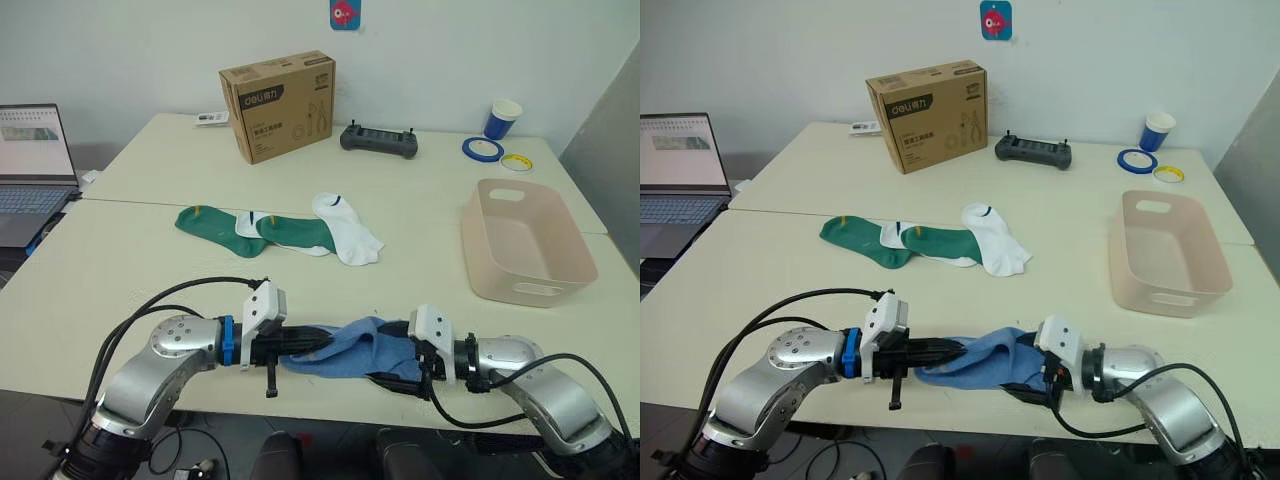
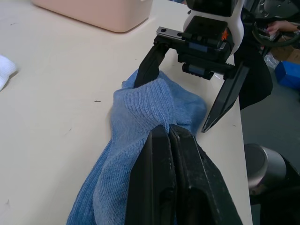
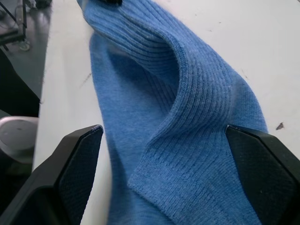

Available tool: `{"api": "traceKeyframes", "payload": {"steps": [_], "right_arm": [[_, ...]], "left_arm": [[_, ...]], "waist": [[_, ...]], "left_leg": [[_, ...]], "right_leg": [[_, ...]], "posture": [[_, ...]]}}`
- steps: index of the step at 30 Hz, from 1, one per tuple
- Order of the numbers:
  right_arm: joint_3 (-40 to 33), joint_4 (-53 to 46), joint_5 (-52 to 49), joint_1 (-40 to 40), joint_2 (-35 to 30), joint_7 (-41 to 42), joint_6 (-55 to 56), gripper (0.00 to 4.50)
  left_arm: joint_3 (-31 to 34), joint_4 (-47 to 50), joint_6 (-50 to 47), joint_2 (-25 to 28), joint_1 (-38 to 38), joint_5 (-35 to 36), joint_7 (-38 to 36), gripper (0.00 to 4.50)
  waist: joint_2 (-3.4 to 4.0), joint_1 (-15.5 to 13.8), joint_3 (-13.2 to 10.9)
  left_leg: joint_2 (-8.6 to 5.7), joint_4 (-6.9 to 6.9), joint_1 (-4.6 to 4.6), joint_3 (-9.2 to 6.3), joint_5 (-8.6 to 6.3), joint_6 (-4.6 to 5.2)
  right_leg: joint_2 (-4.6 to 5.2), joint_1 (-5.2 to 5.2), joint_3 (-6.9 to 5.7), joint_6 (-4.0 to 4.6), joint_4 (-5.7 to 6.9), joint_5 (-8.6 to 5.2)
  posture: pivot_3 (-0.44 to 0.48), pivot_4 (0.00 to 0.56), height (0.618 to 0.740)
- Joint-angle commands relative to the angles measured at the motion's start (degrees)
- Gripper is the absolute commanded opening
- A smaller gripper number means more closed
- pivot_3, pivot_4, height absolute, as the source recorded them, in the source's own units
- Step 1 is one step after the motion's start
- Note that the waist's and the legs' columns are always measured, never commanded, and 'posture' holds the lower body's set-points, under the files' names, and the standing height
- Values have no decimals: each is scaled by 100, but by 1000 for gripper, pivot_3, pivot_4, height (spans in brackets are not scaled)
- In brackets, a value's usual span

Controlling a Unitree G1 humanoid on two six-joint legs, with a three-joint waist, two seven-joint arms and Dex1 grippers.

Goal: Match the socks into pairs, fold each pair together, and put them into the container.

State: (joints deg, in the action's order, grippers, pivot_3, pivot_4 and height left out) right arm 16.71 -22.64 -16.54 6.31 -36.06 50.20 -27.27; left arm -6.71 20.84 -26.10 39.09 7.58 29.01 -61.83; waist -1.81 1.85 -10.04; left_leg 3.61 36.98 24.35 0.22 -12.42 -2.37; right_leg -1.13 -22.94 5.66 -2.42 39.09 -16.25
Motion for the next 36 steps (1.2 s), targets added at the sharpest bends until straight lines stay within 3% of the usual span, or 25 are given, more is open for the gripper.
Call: {"api": "traceKeyframes", "payload": {"steps": [1,7,10,20,21,26,29,36], "right_arm": [[-18,-51,53,71,16,77,224,4486],[114,157,219,203,106,94,330,4486],[16,267,247,245,89,116,449,3930],[-251,-30,-75,316,-101,361,302,212],[-310,-113,-191,332,-150,423,186,26],[-573,-419,-570,475,-698,888,-232,26],[-771,-603,-978,583,-987,1166,-535,26],[-1148,-1486,-3110,809,-1674,1706,-2356,26]], "left_arm": [[113,177,2,4,4,113,16,0],[86,146,69,-46,-3,73,49,0],[90,139,79,-22,-7,49,48,0],[110,57,150,19,-36,5,-9,0],[114,32,169,27,-47,-7,-24,0],[255,-16,160,142,-16,34,-86,0],[316,246,43,508,-103,113,-327,0],[705,1064,-1676,1617,10,1536,-729,0]], "waist": [[0,0,0],[0,3,0],[0,0,0],[0,-2,0],[0,-2,0],[0,-2,0],[0,4,-1],[1,2,-4]], "left_leg": [[0,0,0,-1,0,0],[1,1,0,-1,0,0],[0,2,0,-1,0,0],[0,1,0,-1,0,0],[0,1,0,-2,0,0],[0,1,0,-2,0,0],[1,0,0,-3,0,0],[5,-3,2,-5,0,0]], "right_leg": [[-1,0,-2,0,0,0],[-2,0,0,0,1,1],[-1,0,0,0,1,1],[-2,1,0,0,1,0],[-2,1,0,0,1,0],[-1,1,0,0,1,0],[-2,1,-1,0,0,0],[-2,0,-3,1,-2,-1]], "posture": [[0,150,740],[0,150,740],[0,150,740],[0,150,740],[0,150,740],[0,150,740],[0,150,740],[0,150,740]]}}
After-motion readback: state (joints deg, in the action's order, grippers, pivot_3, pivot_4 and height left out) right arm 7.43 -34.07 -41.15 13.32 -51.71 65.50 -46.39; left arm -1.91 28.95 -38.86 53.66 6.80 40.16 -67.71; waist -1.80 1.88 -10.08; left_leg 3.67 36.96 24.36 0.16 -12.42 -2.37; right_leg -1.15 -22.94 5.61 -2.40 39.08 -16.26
